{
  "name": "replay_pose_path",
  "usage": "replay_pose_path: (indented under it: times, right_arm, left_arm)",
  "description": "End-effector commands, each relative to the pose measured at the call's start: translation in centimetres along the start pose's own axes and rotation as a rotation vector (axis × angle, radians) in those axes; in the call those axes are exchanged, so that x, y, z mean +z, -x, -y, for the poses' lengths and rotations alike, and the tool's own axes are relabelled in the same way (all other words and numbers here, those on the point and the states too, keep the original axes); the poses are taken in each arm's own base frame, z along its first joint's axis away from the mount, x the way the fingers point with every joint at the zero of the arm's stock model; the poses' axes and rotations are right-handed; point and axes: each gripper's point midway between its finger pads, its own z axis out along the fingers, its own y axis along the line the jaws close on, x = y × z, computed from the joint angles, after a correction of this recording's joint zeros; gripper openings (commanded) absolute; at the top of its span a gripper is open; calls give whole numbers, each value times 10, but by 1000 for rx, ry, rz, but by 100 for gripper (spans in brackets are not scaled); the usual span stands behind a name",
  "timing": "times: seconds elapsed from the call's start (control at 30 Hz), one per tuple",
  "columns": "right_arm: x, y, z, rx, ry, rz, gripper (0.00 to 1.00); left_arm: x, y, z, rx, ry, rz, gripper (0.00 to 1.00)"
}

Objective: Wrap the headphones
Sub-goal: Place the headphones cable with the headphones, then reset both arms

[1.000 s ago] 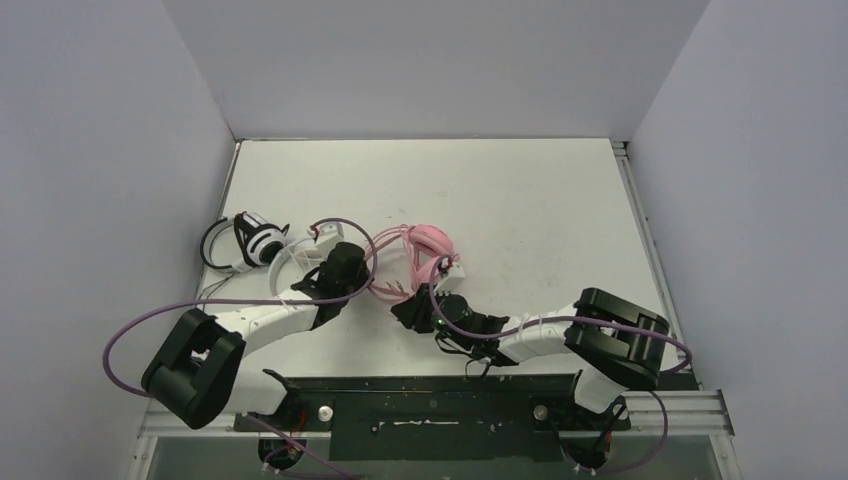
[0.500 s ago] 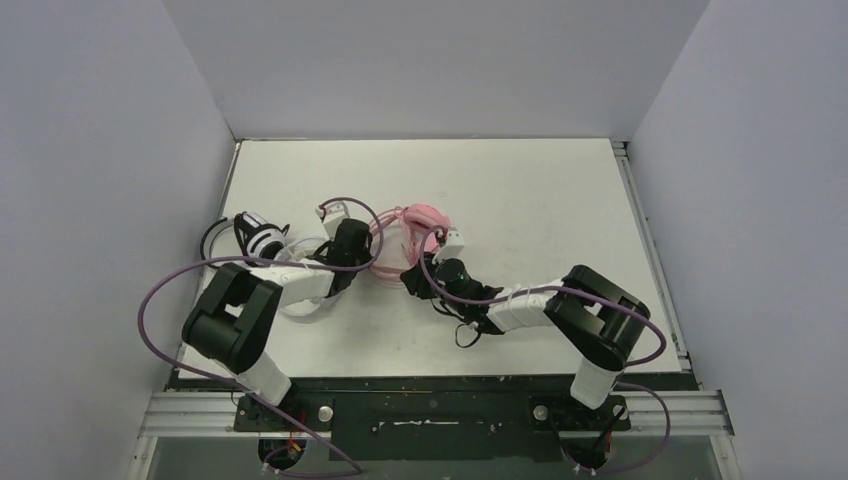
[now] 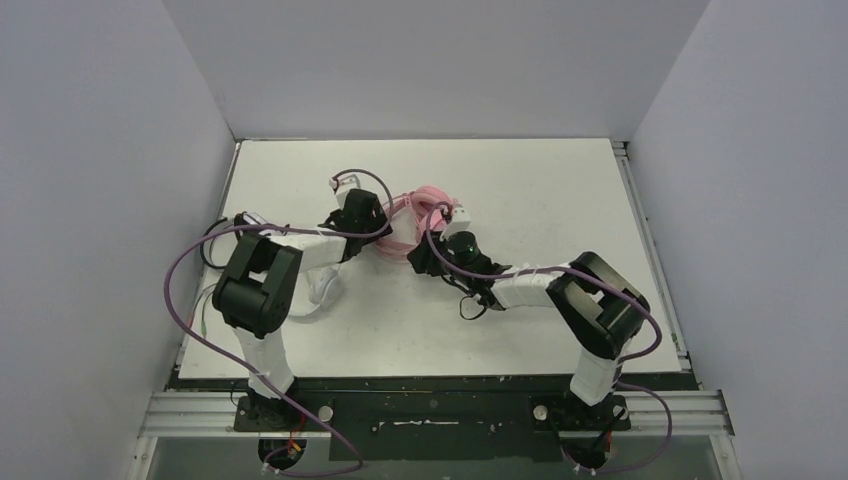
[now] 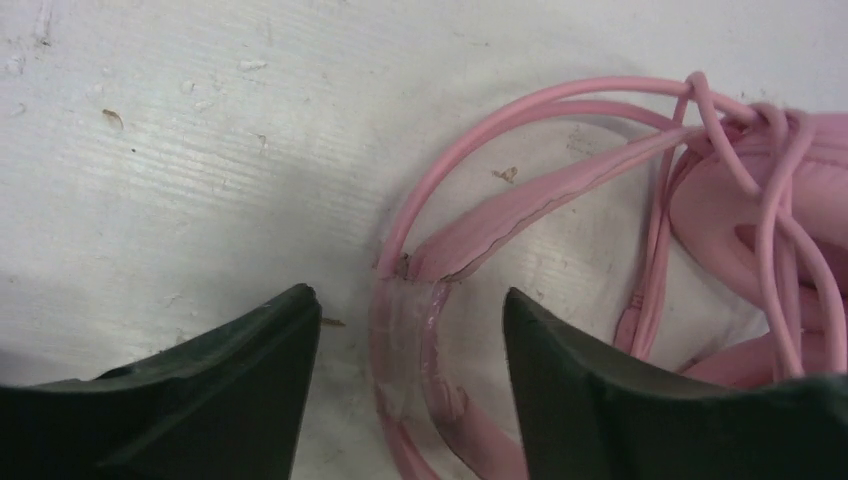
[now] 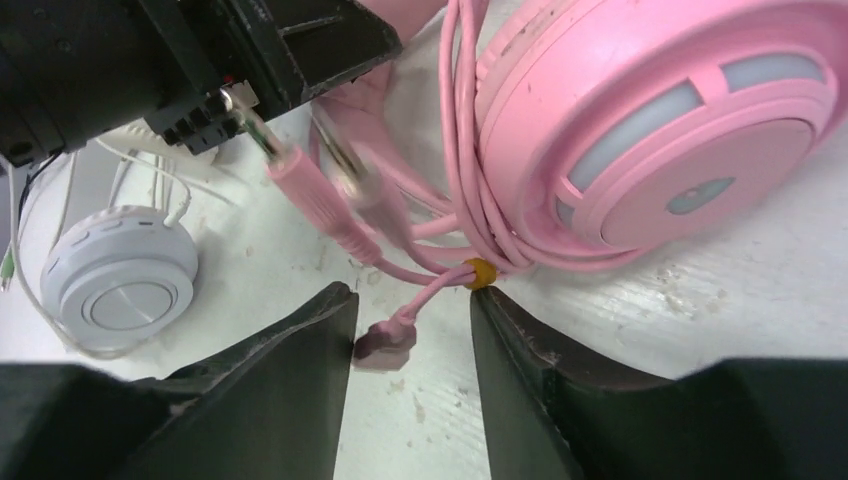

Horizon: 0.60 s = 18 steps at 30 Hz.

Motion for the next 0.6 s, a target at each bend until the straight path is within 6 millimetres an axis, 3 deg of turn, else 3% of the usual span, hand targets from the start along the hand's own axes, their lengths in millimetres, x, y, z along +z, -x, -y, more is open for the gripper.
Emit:
replay_pose_path:
  times: [0.0,0.1,0.2,0.37,0.5,0.57]
  right_arm:
    - [-30,33,-16,-45,48,71,53]
    - [-54,40,-12,-76,29,91,75]
    - [-81,52,-8,-120,6,137,98]
    - [-129,73,8,-193,-73,220,100]
    - [-164,82,40,-252,-209,305,100]
    - [-183,89,54,-291,-267,372,100]
  left_arm:
    - [-24,33,11,49,-27,37,76]
    - [-43,47,7,76,-10,52,92]
    - [-70,60,5,86,-22,91,97]
    - [-124,59,2,123,-128,146,97]
    - [-169,32,15,339,-367,249,97]
    - [-183,20,12,431,-440,305,97]
